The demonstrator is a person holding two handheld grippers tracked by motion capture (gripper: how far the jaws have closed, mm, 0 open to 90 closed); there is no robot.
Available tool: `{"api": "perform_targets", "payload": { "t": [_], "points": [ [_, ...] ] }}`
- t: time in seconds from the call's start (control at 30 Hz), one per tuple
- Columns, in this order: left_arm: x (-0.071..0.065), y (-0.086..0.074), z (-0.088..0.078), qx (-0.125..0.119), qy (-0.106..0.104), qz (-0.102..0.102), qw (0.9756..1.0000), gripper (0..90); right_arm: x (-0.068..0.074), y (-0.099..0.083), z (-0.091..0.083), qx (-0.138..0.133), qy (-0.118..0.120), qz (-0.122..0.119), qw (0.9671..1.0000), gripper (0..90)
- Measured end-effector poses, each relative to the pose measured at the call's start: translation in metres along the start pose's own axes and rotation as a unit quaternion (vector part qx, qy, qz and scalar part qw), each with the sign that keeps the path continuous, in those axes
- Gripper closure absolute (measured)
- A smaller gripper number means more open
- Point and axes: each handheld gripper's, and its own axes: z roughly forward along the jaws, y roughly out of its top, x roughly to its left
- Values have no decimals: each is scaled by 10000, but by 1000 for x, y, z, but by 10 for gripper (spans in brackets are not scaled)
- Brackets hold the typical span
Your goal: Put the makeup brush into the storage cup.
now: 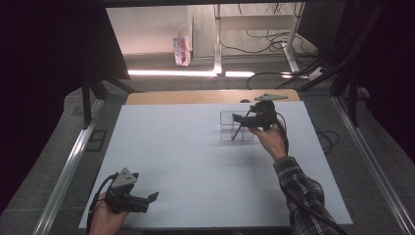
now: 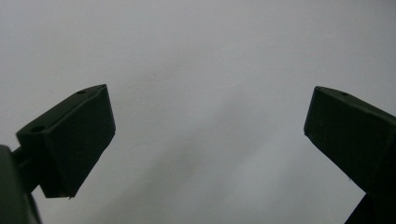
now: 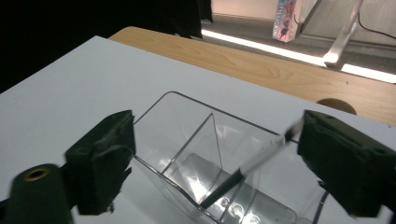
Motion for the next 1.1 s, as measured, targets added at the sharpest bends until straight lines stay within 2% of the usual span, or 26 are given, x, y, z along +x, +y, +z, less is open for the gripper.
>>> {"api": "perform_targets", "payload": {
  "t": [0.13,0.67,1.1],
  "points": [
    [0,0,0,-6,13,-3,10000,24,-1,0,0,91,-129,-18,9999,52],
    [1,0,-1,-41,29,-23,10000,23,2,2,-13,142,7,-35,9999,20],
    [1,0,-1,-56,69,-25,10000,17,12,-4,-26,257,59,-175,9995,7]
  ]
}}
